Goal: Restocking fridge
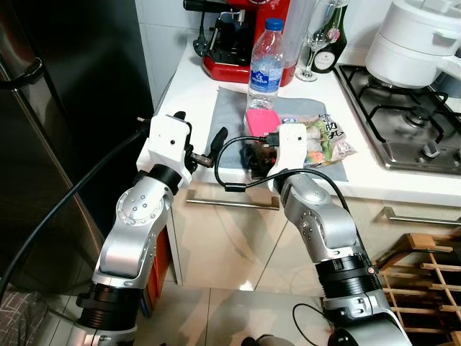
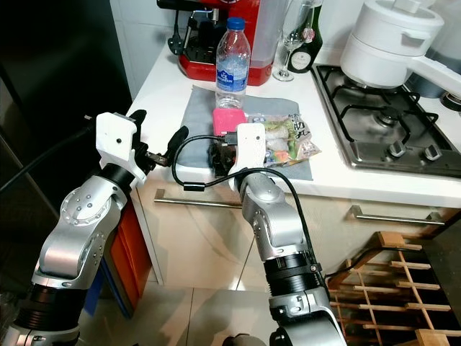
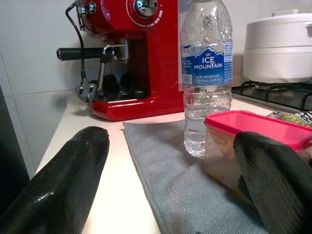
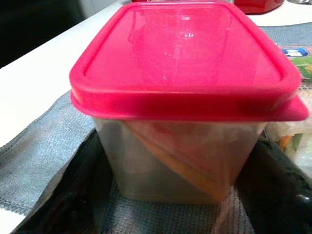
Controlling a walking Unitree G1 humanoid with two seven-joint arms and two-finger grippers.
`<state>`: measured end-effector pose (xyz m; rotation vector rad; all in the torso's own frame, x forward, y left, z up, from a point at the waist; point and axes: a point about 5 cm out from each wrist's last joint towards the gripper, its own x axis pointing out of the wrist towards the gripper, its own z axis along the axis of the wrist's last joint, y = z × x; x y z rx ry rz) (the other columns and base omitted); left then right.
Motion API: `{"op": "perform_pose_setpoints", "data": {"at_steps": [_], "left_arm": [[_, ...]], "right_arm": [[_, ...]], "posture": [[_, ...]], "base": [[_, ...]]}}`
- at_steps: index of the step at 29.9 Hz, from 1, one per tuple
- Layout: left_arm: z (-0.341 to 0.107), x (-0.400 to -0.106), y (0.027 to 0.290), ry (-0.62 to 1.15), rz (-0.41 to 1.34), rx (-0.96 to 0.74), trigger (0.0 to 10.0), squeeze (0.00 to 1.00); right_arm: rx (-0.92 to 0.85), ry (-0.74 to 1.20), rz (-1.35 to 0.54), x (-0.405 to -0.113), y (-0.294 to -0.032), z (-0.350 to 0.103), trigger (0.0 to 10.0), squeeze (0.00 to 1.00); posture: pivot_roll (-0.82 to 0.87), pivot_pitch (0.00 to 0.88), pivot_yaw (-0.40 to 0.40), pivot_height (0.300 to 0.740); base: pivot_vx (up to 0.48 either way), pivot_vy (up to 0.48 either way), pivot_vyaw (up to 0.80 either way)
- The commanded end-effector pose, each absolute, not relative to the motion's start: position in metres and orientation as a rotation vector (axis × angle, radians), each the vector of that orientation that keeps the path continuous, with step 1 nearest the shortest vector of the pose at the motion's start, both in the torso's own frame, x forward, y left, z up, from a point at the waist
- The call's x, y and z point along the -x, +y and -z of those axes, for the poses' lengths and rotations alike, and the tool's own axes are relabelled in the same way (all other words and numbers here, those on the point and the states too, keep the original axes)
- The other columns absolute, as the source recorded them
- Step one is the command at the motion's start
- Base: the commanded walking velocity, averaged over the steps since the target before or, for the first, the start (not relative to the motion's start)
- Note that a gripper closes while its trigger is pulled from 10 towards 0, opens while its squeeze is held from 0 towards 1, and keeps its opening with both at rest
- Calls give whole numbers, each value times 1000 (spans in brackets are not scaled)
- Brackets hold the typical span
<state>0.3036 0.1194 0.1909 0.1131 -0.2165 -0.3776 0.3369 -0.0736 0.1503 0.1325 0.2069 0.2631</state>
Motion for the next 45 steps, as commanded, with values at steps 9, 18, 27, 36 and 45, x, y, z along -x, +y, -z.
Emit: {"op": "perform_pose_setpoints", "data": {"at_steps": [9,18,27,36,45], "left_arm": [[-195,-306,114,-226,406,-124,10000,0],[-196,-305,106,-237,428,-121,10000,0],[-197,-306,112,-245,363,-38,10000,0],[-188,-298,144,-243,150,-104,10000,0],[-184,-291,151,-238,67,-136,10000,0]], "right_arm": [[-52,-20,-288,-332,-80,-181,0,59],[-64,-272,-304,-320,-90,-217,0,31],[137,-542,54,-318,-130,-249,0,31],[286,-461,256,-289,-161,-196,0,24],[277,-346,158,-278,-147,-159,0,20]], "posture": [[-57,0,-31,740],[-46,0,-43,740],[-41,0,-34,740],[-64,0,-12,740],[-46,0,-62,740]], "base": [[0,0,0],[0,0,0],[0,0,0],[0,0,0],[0,0,0]]}}
